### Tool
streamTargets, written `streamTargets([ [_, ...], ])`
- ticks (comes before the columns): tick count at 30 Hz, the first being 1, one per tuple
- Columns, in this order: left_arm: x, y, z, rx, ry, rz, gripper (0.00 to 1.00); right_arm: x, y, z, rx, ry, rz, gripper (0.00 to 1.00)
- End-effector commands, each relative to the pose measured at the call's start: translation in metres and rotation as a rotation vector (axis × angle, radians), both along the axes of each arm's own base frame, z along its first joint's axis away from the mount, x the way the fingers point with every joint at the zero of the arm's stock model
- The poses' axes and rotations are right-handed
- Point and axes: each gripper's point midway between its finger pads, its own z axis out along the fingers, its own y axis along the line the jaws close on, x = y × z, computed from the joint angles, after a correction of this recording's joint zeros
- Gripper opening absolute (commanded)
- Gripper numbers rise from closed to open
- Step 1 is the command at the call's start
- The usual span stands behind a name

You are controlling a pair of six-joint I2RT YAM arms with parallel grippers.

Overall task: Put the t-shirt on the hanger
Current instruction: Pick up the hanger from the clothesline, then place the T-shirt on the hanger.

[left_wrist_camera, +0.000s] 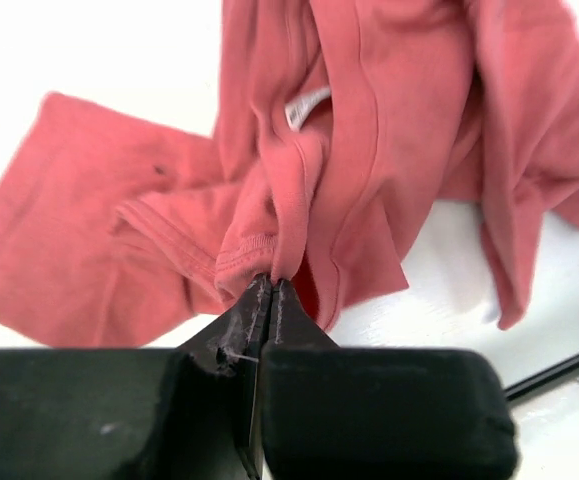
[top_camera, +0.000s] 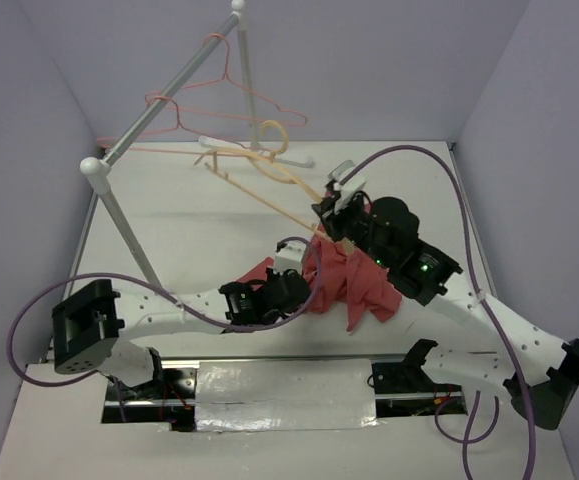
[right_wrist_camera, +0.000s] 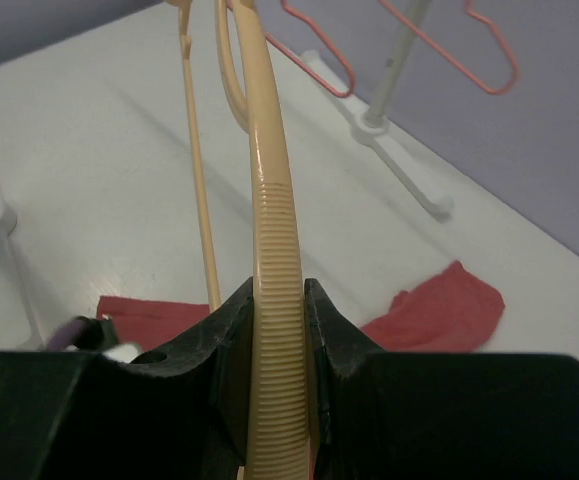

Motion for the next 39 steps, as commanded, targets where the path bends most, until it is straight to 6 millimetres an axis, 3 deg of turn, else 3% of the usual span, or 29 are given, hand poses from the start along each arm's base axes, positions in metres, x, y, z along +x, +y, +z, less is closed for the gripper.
streamTargets([
  [1,0.008,0.002,0.043,-0.072,-0.041,-0.005,0.00,0.014,-0.048,0.025,0.129,0.003,-0.203,0.00],
  [5,0.026,0.018,0.057,-0.104,-0.041,0.028,0.00,0.020,-0.106,0.017,0.173,0.044,-0.415,0.00],
  [6,0.030,0.020,0.059,-0.106,-0.038,0.035,0.00,0.012,-0.121,0.024,0.230,0.037,-0.459,0.00],
  [8,0.044,0.028,0.070,-0.110,-0.051,0.061,0.00,0.000,-0.154,0.019,0.253,0.033,-0.575,0.00],
  [12,0.070,0.044,0.085,-0.107,-0.055,0.122,0.00,-0.028,-0.177,0.009,0.298,0.054,-0.612,0.00],
  [19,0.111,0.074,0.102,-0.091,-0.057,0.226,0.00,-0.048,-0.181,-0.036,0.268,0.160,-0.601,0.00],
  [24,0.134,0.089,0.103,-0.062,-0.045,0.266,0.00,-0.053,-0.159,-0.043,0.230,0.146,-0.450,0.00],
  [28,0.161,0.112,0.114,-0.033,-0.073,0.324,0.00,-0.059,-0.138,-0.045,0.223,0.098,-0.307,0.00],
  [33,0.191,0.134,0.124,-0.013,-0.089,0.337,0.00,-0.059,-0.131,-0.050,0.208,0.063,-0.255,0.00],
  [39,0.214,0.140,0.151,0.063,-0.166,0.297,0.00,-0.064,-0.121,-0.044,0.200,0.020,-0.176,0.00],
])
